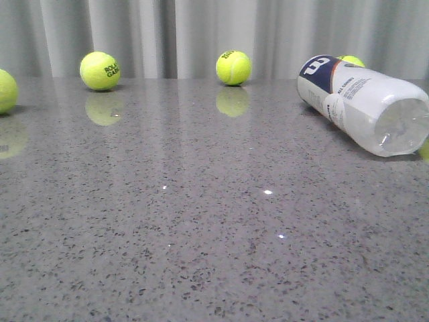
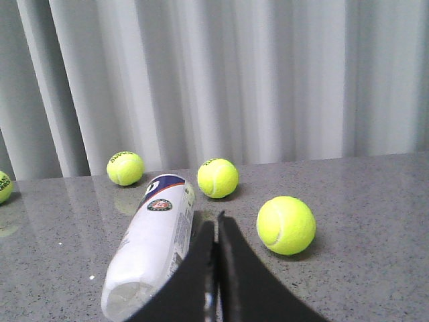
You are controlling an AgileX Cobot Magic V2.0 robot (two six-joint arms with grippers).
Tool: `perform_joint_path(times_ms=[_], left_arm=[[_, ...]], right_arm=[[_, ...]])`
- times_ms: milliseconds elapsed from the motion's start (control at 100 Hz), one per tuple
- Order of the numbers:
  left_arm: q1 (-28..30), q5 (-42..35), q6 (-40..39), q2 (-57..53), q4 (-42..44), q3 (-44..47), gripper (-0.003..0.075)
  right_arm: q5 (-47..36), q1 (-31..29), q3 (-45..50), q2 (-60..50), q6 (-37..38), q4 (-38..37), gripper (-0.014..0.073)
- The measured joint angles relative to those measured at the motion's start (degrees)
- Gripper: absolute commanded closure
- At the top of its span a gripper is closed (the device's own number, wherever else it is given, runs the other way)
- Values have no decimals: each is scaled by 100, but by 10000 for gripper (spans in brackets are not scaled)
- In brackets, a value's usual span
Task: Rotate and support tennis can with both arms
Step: 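Move the right gripper down over the lying white-and-blue tennis can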
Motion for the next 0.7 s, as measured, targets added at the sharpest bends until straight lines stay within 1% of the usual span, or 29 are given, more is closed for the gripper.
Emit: perform_joint_path(times_ms=[110,280,400,520,650,700], left_arm=[[0,0,0,0,0,0,741],[0,0,0,0,0,0,741],[0,0,0,0,0,0,741],[0,0,0,0,0,0,741],[0,0,0,0,0,0,741],[0,0,0,0,0,0,741]], right_arm=[[815,0,-798,639,-9,0,664],[2458,0,-2094,1745,-9,0,664],[3399,0,-2758,2521,-9,0,664],[3799,0,-3160,3113,-9,0,664],[3956,0,-3209,3519,-9,0,658],[3982,0,-3209,3629,-9,0,638]])
